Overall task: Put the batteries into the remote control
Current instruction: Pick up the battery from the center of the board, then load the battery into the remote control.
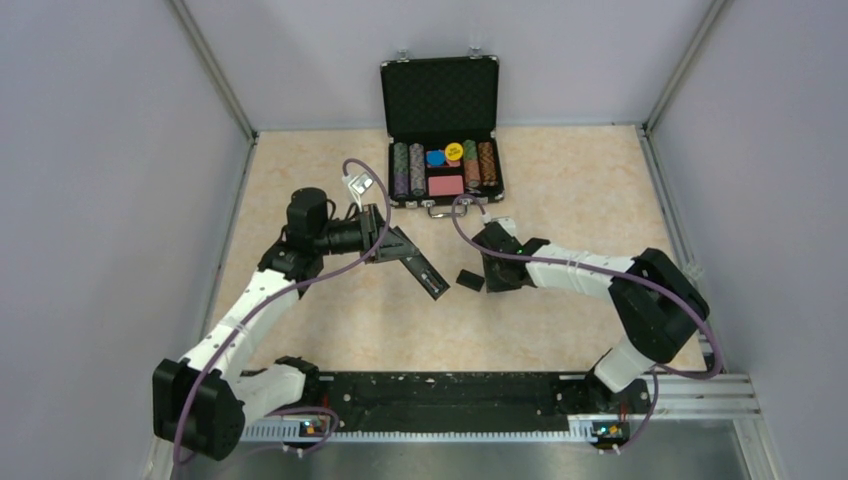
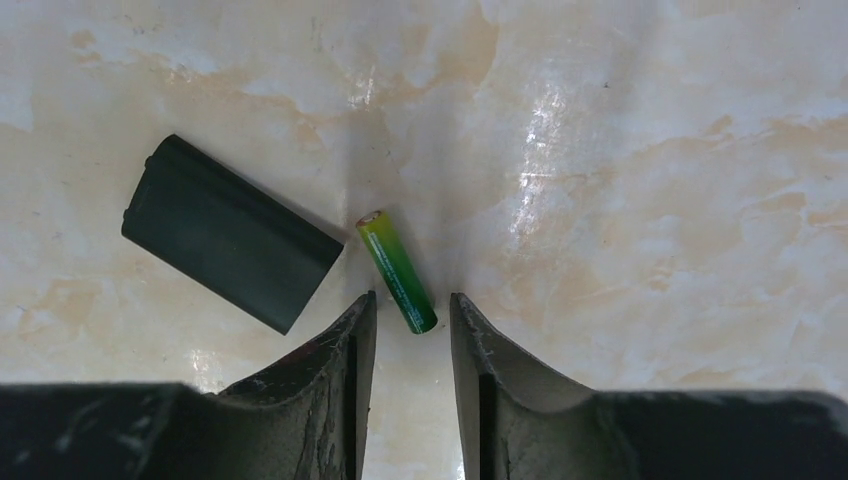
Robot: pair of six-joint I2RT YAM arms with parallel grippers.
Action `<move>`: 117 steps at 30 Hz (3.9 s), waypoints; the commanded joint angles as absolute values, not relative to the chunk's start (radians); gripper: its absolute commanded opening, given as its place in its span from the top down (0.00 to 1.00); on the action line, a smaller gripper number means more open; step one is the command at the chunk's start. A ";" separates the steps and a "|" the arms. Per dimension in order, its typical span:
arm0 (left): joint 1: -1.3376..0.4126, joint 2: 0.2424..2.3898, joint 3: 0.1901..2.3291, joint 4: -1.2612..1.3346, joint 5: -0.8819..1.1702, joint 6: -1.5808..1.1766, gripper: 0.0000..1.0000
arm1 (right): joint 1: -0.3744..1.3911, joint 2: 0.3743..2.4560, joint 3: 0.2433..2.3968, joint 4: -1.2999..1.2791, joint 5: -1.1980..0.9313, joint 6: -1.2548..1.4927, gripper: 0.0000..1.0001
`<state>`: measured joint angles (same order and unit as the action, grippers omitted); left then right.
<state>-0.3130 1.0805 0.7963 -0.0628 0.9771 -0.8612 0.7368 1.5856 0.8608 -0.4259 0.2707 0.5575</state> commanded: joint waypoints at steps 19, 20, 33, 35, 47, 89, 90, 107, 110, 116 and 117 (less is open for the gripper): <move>-0.314 1.088 0.809 -0.033 0.995 -0.842 1.00 | 0.724 1.263 0.814 -0.284 0.050 0.343 1.00; -0.314 1.087 0.811 -0.034 0.995 -0.841 1.00 | 0.724 1.198 0.802 -0.251 -0.006 0.324 1.00; -0.315 1.123 0.818 0.032 1.037 -0.870 1.00 | 0.724 0.809 0.830 0.014 -0.609 0.259 1.00; -0.316 1.128 0.819 0.036 1.043 -0.871 1.00 | 0.724 0.801 0.851 0.003 -0.649 0.239 1.00; -0.318 1.191 0.806 0.144 1.115 -1.028 1.00 | 0.723 0.935 1.030 -0.289 -0.503 0.339 0.98; -0.516 1.682 0.854 0.333 1.149 -1.071 1.00 | 0.805 1.136 0.908 -0.652 -0.367 0.652 1.00; -0.518 1.681 0.852 0.333 1.146 -1.070 1.00 | 0.805 1.140 0.908 -0.652 -0.362 0.652 1.00; -0.543 1.668 0.859 0.209 1.135 -0.943 1.00 | 0.809 1.217 0.927 -0.653 -0.296 0.650 1.00; -0.550 1.667 0.859 0.200 1.136 -0.933 1.00 | 0.808 1.237 0.933 -0.653 -0.295 0.642 1.00; -0.551 1.667 0.858 0.198 1.136 -0.934 1.00 | 0.808 1.256 0.940 -0.653 -0.281 0.632 1.00; -0.551 1.669 0.859 0.199 1.137 -0.936 1.00 | 0.809 1.256 0.940 -0.653 -0.275 0.632 1.00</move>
